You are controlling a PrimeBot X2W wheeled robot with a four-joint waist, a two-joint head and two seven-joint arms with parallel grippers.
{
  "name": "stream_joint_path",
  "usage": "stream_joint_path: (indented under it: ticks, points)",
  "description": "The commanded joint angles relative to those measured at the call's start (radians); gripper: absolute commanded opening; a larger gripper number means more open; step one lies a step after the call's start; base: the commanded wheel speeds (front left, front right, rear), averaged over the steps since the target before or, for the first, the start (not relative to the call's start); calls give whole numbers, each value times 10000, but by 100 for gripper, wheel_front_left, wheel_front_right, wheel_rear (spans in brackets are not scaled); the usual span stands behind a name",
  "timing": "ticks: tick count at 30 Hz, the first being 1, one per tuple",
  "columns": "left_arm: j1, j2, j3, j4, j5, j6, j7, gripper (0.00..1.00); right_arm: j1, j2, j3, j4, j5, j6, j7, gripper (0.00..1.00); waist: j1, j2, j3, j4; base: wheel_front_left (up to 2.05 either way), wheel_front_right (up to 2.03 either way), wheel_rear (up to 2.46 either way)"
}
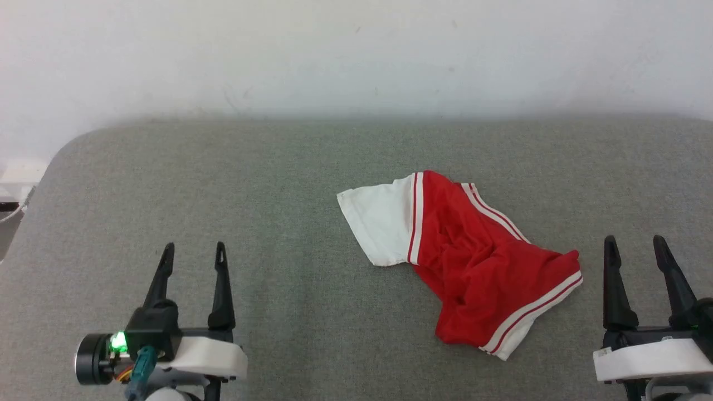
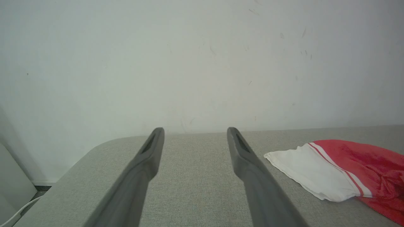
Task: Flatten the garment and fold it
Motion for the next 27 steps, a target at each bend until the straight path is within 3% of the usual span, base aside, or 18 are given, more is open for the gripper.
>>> stream_joint_path:
  ticks: [1,6,11,15,19,23,27]
  points:
    - [-129,-44,46,43,170,-149,-47,100,-14,20,33,5,-65,-7,-46,100,0,0,58,-35,0,0,0]
    - [-1616,160,28,446,243,-751,-47,100,-221,20,56,-54,-123,-7,-46,100,0,0,318,-119,0,0,0]
    - [-3828,531,-447,2165,392,-1597,-15,100,-479,20,173,-122,-150,-7,-46,100,0,0,655,-379,0,0,0]
    - [-5760,712,-1099,3833,455,-2094,891,100,-724,20,223,-144,-133,-7,-46,100,0,0,1024,-661,0,0,0]
    - [-7480,870,-2013,5354,264,-2320,1975,100,-1011,20,339,-135,-72,-7,-46,100,0,0,1454,-1034,0,0,0]
    - [-8773,1068,-3890,6524,-1052,-2345,3591,100,-1318,20,431,-147,-12,-7,-46,100,0,0,1922,-1441,0,0,0]
    - [-9773,1472,-5664,7026,-3404,-2348,6014,100,-1605,20,497,-166,65,-7,-46,100,0,0,2425,-1805,0,0,0]
